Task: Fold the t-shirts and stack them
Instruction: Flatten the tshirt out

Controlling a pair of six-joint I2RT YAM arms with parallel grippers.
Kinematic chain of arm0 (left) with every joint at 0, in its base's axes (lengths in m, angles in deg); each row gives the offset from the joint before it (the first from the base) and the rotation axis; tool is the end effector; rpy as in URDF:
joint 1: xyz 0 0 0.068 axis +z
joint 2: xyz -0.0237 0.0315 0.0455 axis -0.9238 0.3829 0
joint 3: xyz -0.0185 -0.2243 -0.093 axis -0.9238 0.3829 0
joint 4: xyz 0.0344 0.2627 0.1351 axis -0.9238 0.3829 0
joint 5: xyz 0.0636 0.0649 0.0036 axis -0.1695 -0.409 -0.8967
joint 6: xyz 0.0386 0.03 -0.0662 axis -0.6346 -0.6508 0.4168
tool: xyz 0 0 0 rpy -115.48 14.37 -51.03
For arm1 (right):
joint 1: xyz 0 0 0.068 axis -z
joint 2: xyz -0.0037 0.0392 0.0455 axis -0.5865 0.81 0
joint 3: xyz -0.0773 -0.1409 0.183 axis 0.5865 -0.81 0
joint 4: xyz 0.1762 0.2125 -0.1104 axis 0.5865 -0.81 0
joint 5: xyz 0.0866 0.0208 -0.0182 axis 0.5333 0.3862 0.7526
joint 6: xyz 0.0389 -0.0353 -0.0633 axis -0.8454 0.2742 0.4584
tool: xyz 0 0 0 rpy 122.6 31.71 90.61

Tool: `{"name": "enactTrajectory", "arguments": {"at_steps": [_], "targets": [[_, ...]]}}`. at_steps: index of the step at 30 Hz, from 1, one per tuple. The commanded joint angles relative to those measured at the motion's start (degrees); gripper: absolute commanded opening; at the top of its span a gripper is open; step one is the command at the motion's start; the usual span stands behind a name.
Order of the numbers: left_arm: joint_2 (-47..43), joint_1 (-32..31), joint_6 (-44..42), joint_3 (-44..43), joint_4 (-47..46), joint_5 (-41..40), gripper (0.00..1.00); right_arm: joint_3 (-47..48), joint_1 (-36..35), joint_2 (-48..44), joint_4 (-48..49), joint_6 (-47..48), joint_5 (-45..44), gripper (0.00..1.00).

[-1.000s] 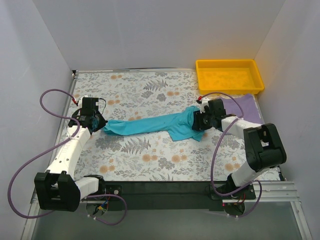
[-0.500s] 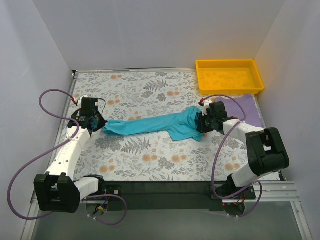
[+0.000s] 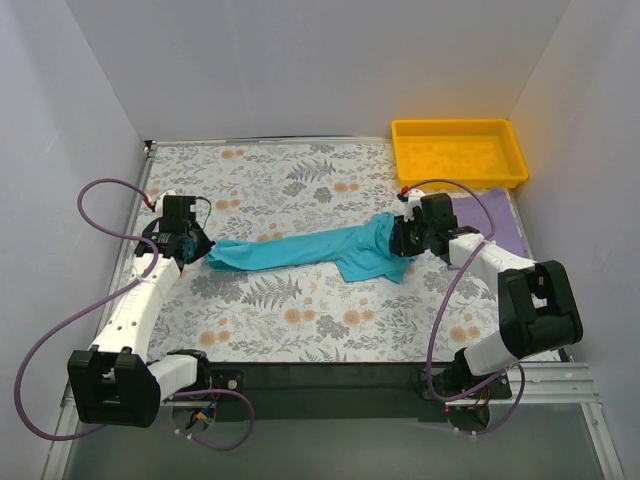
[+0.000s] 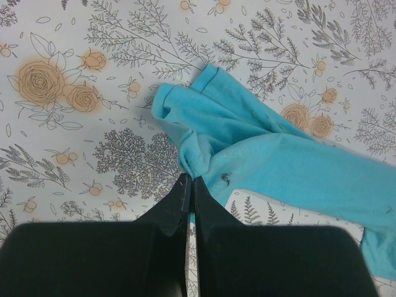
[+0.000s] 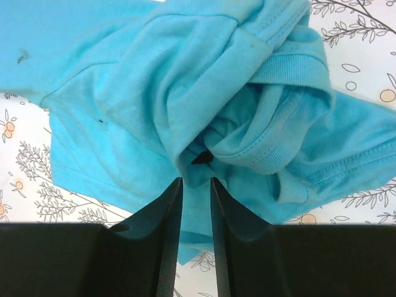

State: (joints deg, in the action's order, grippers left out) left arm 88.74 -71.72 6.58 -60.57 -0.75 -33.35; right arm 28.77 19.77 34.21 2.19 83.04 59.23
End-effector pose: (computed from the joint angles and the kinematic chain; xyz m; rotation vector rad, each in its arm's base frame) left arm 0.2971 -0.0050 0.2083 -1.4552 2.0198 -0.2641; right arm 0.3422 0.1162 0.1107 -0.3884 2.3294 0.4356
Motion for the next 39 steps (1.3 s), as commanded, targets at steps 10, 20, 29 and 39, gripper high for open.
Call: {"name": "enactTrajectory", "arguments": {"at_steps": [10, 20, 29, 39], "targets": [[-2.6, 0.4, -0.8, 0.6, -0.5, 0.8, 0.0, -2.8, 0.8, -0.7, -4.6, -3.6, -8.4, 0.28], [-2.9, 0.4, -1.5, 0.7, -0.5, 0.6, 0.0, -6.5, 0.7, -8.7, -5.5, -1.7, -8.4, 0.34], [-3.1, 0.4, -1.4, 0.2, -0.2, 1.3, 0.0, -3.4, -0.5, -6.6, -0.2, 2.6, -4.6, 0.46], [-3.8, 0.4, -1.1, 0.6, 0.5, 1.5, 0.0, 0.3, -2.9, -0.2, 0.7, 8.2, 0.7, 0.47]]}}
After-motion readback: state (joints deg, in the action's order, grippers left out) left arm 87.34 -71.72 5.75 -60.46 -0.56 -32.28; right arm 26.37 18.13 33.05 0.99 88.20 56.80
